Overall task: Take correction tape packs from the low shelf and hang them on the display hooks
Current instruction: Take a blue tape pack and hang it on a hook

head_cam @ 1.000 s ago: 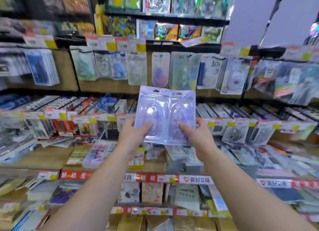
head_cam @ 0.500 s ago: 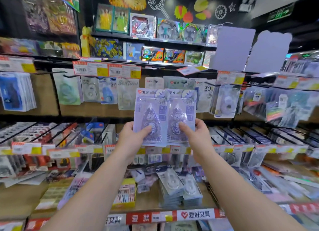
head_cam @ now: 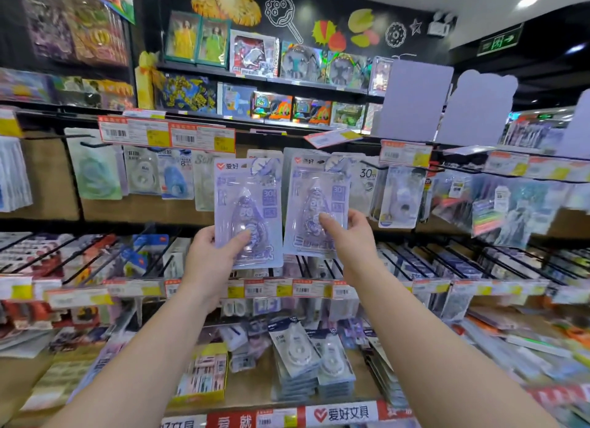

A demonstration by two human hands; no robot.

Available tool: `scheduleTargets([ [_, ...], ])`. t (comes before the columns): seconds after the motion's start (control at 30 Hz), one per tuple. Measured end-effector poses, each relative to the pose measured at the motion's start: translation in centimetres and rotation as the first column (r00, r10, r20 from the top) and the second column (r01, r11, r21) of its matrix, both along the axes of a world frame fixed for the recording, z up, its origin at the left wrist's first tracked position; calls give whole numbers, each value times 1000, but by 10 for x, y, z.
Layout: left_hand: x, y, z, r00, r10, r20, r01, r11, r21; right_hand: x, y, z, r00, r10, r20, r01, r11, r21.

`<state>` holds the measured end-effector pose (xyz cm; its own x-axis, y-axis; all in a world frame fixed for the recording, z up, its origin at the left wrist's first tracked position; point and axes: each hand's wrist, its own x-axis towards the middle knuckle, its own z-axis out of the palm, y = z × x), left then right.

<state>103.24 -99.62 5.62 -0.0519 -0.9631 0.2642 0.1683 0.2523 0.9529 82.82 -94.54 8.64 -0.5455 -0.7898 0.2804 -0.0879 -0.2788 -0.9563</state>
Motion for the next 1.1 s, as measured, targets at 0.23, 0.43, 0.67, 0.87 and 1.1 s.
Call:
scheduleTargets([
  [0.23,-15,8,0,999,52,-15,-52,999,8,-18,-10,-4,998,50,29,-49,999,-4],
  [0.43,-34,9,-5,996,84,-37,-83,996,44,-33,-18,0,996,91,5,-91,996,17],
  [0.67,-40,8,-6,993,119,-25,-118,991,63,-38,-30,-3,991,114,-74,-112,993,39],
  [0.87,-36,0,-10,992,128,1,-128,989,68,-37,-41,-9,987,159,-23,-159,987,16],
  [1.1,-31,-14,-16,991,129,25,-130,990,54,-42,-53,-18,987,155,42,-158,985,71],
])
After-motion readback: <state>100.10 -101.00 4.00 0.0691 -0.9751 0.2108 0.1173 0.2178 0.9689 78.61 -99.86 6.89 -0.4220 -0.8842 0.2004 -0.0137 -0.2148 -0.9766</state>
